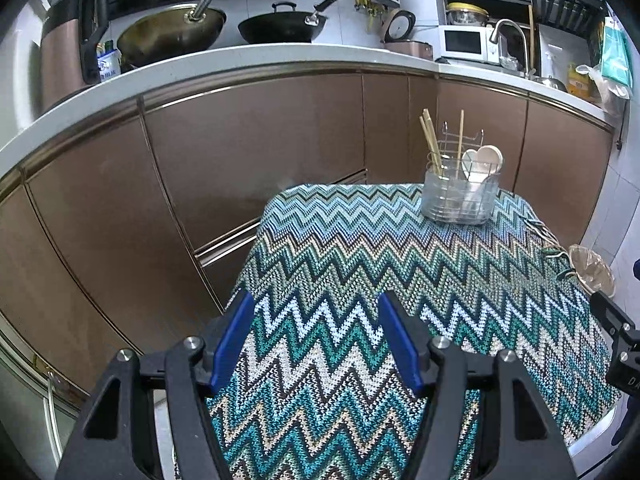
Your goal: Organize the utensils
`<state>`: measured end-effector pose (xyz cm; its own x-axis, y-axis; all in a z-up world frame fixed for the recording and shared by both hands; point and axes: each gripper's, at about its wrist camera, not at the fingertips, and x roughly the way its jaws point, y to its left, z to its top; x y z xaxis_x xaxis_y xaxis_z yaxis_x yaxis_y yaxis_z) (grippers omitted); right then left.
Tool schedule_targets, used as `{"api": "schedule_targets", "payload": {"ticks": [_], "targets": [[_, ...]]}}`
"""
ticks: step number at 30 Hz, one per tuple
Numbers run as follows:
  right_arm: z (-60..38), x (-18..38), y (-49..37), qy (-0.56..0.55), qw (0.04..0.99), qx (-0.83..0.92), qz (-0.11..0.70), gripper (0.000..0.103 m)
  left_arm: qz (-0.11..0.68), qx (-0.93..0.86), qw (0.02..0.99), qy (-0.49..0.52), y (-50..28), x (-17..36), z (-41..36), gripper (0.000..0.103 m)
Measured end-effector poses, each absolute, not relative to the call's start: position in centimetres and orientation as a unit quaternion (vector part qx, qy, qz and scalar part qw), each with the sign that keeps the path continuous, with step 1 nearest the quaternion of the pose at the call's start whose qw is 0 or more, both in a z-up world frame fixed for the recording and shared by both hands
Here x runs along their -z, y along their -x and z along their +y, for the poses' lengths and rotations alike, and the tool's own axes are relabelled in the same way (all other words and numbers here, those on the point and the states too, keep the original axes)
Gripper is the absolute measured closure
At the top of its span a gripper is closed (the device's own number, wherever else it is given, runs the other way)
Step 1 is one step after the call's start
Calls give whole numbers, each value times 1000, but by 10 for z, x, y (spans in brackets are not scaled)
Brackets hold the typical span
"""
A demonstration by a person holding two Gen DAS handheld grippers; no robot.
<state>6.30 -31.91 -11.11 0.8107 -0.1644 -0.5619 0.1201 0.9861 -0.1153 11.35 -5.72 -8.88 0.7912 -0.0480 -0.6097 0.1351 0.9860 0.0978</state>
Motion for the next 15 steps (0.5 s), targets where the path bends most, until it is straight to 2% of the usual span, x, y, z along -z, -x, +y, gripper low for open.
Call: {"api": "schedule_targets", "payload": {"ticks": [15], "targets": [[-330,130,-80,36,940,85,327,2,345,54,934,-70,-136,112,-59,41]]}}
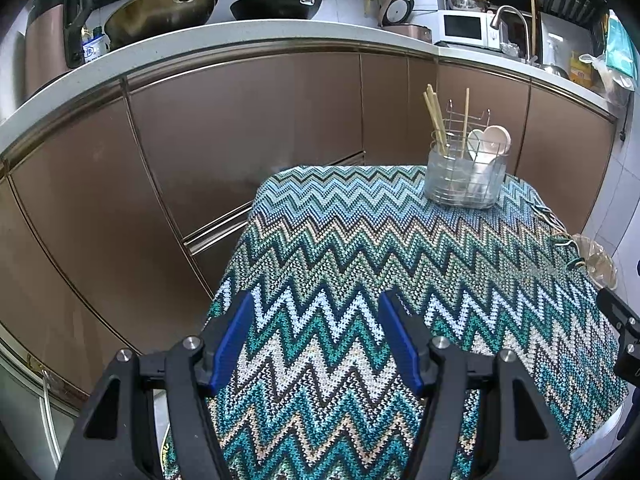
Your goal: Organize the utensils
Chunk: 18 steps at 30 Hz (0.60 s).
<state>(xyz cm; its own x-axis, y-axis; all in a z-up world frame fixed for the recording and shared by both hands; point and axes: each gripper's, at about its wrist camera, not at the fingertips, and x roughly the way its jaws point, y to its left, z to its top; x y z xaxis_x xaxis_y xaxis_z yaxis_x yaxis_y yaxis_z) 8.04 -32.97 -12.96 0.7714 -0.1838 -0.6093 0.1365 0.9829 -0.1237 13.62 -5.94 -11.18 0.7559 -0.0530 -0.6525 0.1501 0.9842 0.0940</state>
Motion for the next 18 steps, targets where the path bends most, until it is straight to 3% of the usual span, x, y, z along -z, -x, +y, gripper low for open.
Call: {"api": "schedule_targets", "payload": {"ticks": [18], "targets": [[-337,150,-102,37,930,93,355,2,353,63,930,-84,-146,129,-73,41]]}}
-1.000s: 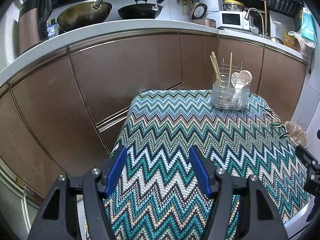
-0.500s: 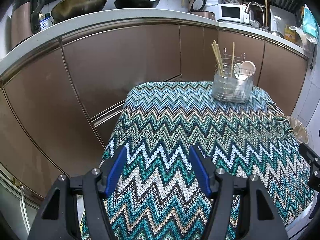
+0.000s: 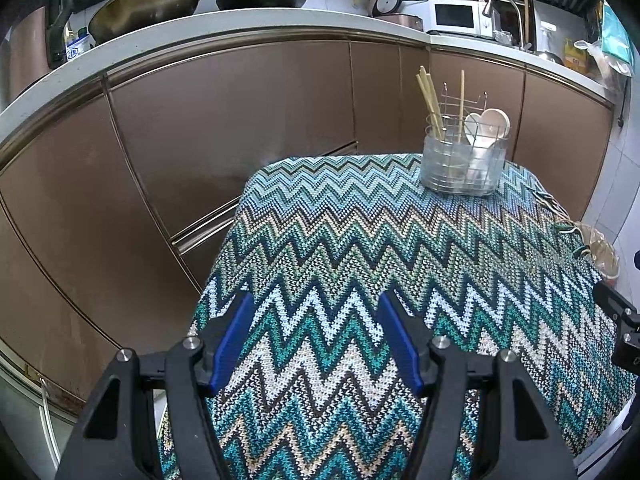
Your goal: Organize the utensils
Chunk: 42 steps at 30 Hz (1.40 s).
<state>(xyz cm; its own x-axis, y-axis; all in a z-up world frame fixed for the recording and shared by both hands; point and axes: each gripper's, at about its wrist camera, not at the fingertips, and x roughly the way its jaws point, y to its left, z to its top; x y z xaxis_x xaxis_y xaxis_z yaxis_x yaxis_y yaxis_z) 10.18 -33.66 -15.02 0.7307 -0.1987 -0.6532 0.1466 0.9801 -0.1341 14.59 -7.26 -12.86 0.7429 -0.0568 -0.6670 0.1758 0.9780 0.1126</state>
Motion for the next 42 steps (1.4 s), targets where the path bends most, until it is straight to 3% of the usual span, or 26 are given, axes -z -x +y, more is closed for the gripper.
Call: {"api": "schedule_targets", "payload": {"ticks": [42], "targets": [[-378,198,-154,-3,906,88,414,0,363,56,919,-141,-157,153,-100,41]]}}
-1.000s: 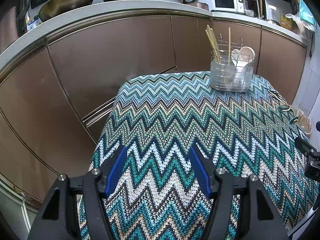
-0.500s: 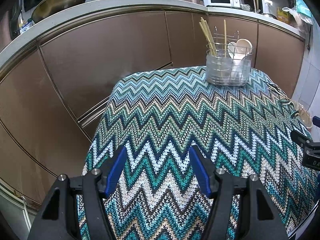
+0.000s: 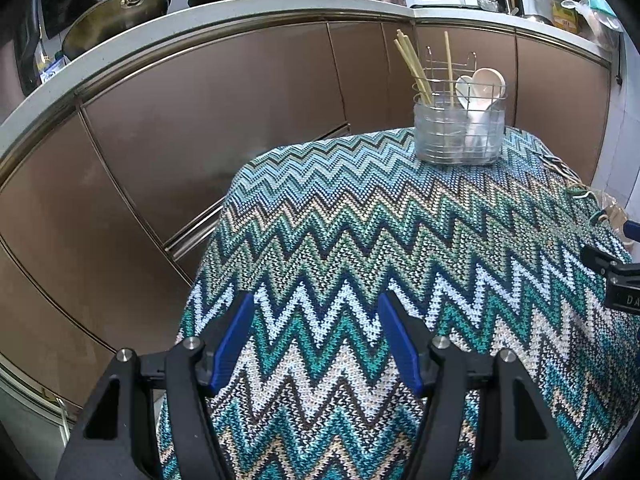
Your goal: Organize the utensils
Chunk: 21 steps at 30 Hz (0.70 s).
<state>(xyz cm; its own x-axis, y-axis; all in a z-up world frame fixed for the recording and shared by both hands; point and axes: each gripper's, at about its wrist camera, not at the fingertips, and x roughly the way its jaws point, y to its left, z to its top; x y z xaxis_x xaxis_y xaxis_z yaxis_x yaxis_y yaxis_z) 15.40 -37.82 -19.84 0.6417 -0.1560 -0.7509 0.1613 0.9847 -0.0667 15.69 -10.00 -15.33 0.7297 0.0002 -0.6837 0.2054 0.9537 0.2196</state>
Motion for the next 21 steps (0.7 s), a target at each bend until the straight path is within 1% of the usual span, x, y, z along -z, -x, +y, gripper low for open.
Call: {"api": "schedule_targets", "payload": {"ticks": [21], "targets": [[-390,240,-179,-26,882,80,464,0,371,39,916,-147,-161,161,-88,41]]}}
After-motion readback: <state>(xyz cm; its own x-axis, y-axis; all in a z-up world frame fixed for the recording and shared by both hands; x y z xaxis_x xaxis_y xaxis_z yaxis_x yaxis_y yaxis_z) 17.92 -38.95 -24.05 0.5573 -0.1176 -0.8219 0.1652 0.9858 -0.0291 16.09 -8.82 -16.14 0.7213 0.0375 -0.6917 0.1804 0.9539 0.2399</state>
